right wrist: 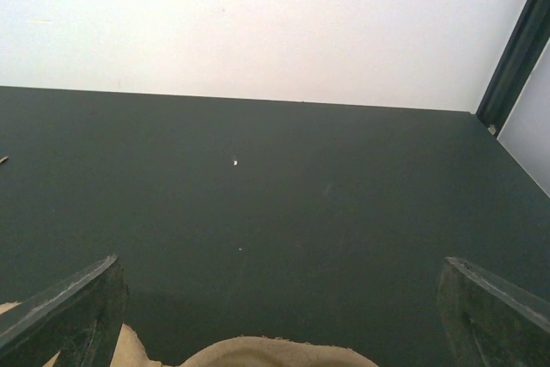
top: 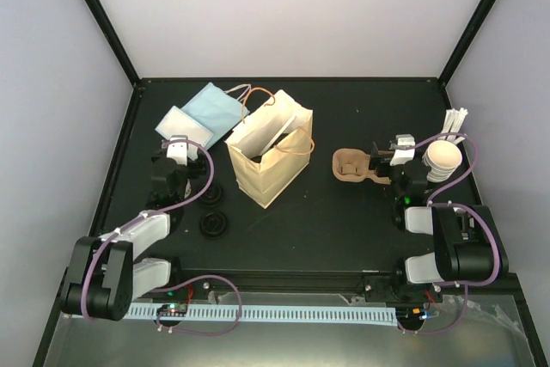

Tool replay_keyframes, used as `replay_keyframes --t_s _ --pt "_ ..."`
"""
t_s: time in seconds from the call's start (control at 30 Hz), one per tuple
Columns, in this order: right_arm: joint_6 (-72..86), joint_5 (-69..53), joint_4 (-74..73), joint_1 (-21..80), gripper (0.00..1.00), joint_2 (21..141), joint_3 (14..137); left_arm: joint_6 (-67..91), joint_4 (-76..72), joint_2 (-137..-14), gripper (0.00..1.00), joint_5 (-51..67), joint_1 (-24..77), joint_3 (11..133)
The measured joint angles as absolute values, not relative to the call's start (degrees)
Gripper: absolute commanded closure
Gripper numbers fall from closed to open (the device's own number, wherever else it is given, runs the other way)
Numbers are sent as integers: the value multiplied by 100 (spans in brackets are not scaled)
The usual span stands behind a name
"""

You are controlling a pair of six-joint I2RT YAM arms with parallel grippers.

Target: Pack the takeout coffee

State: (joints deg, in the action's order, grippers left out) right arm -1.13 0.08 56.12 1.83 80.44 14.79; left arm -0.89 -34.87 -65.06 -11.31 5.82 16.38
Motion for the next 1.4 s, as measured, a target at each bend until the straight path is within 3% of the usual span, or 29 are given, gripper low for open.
replay_keyframes --t_s 0.47,1.4 --pt "-113 8 5612 183 0 8044 1479 -342 -5594 -7708 1 -285 259 1544" --pt "-113 10 5612 183 0 8044 1479 -390 -5533 -7839 1 -104 233 1682"
